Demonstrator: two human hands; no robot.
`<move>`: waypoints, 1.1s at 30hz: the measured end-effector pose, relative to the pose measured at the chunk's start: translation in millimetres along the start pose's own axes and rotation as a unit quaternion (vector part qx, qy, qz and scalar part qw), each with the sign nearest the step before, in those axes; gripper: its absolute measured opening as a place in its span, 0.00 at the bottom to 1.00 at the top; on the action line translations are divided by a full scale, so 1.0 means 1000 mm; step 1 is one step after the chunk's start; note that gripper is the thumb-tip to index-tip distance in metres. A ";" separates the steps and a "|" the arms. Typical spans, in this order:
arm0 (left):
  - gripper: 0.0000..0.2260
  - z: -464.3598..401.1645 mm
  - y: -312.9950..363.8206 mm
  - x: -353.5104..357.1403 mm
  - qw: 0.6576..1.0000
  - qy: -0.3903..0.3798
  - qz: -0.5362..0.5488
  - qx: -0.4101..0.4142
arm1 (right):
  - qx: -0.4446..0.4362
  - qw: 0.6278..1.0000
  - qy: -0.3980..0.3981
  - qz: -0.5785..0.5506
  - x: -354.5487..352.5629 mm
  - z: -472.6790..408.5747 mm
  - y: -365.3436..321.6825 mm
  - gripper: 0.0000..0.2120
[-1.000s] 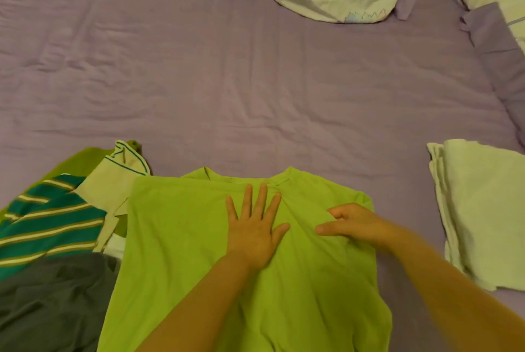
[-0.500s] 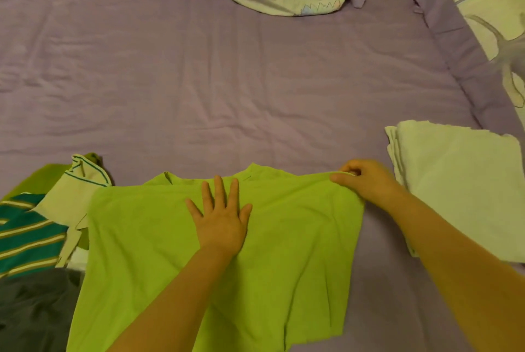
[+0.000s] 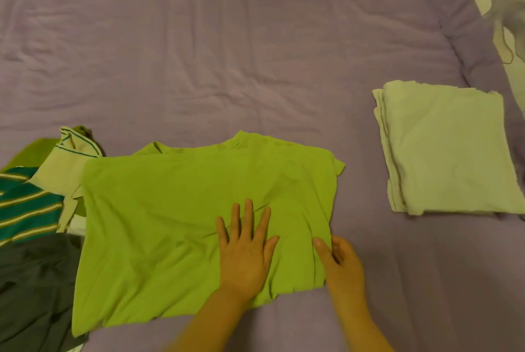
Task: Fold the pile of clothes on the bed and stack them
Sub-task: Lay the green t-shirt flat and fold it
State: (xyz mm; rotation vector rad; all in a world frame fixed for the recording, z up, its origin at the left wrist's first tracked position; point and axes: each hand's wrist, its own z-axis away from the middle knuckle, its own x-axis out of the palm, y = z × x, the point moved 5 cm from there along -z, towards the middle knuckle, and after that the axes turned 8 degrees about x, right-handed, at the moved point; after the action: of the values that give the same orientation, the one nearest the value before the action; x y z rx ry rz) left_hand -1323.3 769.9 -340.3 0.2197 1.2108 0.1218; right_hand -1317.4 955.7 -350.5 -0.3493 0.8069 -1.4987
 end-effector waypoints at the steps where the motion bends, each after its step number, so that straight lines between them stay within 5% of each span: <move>1: 0.29 0.006 0.002 0.000 1.000 -0.006 0.010 -0.005 | -0.005 1.000 0.010 -0.014 -0.001 0.005 0.002 0.03; 5: 0.30 0.044 0.011 0.007 0.999 -0.013 0.041 -0.003 | -0.036 0.997 0.049 -0.040 -0.009 0.021 0.004 0.04; 10: 0.28 0.092 0.010 0.019 0.997 0.014 0.080 0.001 | -0.063 0.997 -0.033 -0.007 -0.002 0.042 0.019 0.18; 13: 0.26 0.111 0.006 0.022 0.995 0.050 0.071 0.041 | -0.083 0.995 -0.039 0.025 -0.003 0.047 0.020 0.08; 17: 0.34 0.111 -0.001 0.017 0.992 0.082 0.079 0.047 | -0.153 0.988 0.017 0.018 -0.025 0.048 -0.004 0.08; 22: 0.19 0.107 -0.005 0.009 0.985 0.144 0.077 0.051 | -0.172 0.985 0.011 0.007 -0.037 0.044 -0.021 0.13; 26: 0.10 0.107 -0.005 0.011 0.985 0.121 0.068 0.105 | -0.161 0.987 -0.006 0.009 -0.034 0.040 -0.018 0.07; 29: 0.07 0.113 -0.002 0.007 0.981 0.118 0.067 0.142 | -0.175 0.981 0.035 0.071 -0.044 0.039 -0.011 0.14; 33: 0.17 0.114 0.005 0.010 0.984 0.066 0.064 0.152 | -0.167 0.968 0.060 0.180 -0.060 0.033 -0.002 0.16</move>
State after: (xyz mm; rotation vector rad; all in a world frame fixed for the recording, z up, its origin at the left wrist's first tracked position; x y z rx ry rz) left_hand -1212.5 764.9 -310.1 0.5651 1.3454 0.0634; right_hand -1290.3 1004.3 -311.0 -0.3414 1.1583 -1.0513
